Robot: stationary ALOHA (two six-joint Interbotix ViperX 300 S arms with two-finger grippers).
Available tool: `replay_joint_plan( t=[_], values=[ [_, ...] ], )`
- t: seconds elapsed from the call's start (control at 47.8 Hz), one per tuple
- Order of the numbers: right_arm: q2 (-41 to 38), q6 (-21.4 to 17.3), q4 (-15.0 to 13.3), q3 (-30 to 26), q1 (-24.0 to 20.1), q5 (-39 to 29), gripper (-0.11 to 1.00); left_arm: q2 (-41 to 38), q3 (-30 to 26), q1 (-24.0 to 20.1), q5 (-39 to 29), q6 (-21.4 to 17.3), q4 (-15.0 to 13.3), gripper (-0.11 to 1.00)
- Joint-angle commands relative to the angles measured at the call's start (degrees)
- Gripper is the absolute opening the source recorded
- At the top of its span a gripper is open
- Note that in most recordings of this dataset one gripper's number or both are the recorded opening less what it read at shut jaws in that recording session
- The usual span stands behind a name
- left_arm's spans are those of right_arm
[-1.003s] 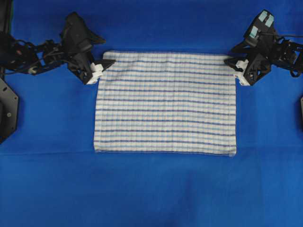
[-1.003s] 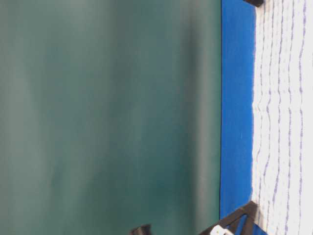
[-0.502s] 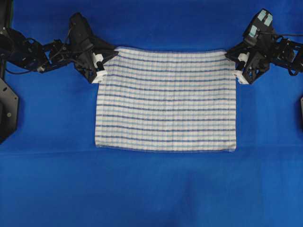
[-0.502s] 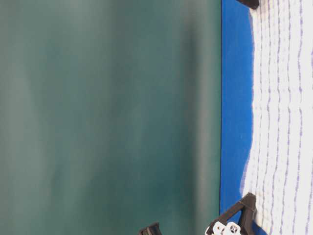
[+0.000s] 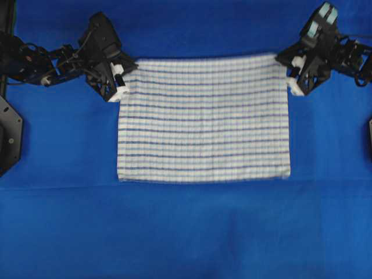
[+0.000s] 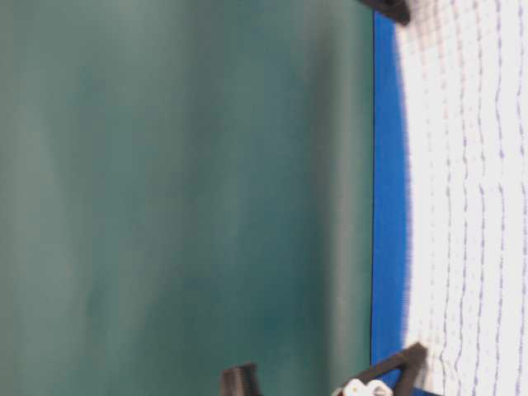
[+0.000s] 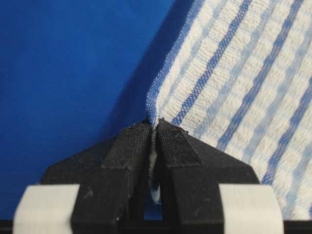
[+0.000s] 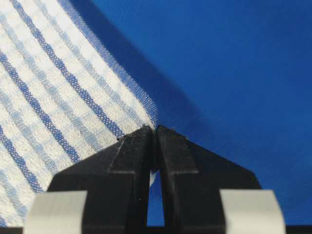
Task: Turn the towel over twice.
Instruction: 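Lift the far towel edge upward with both grippers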
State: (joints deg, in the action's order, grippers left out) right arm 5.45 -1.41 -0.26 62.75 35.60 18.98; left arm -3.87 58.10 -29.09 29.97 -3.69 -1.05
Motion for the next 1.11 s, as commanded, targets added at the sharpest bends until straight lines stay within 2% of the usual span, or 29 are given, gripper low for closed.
replay_joint_plan(
  t=[0.0,0.23,0.523,0.878,1.087],
  values=[
    [2.46,0.44,-0.09,-1.85,2.02,-0.7,0.06,4.22,-1.14,-1.49,-0.44,-0.09,-0.09,0.01],
    [5.98,3.34,0.0,-6.15,5.01,-5.36,0.06,11.95,-3.43,-5.01,-3.25,-1.76,-0.09,0.01],
    [12.39,8.0,0.0,-13.1,7.03,-11.87,0.06,20.13,-6.86,-6.15,-6.94,-8.88,-0.09,0.01],
    [18.63,12.48,-0.09,-20.04,7.21,-16.7,0.06,26.28,-8.53,-7.65,-6.86,-9.23,0.0,0.01],
    [20.92,13.27,-0.09,-22.32,7.29,-19.42,0.06,28.3,-8.88,-7.73,-6.86,-9.14,-0.09,0.01]
  ],
)
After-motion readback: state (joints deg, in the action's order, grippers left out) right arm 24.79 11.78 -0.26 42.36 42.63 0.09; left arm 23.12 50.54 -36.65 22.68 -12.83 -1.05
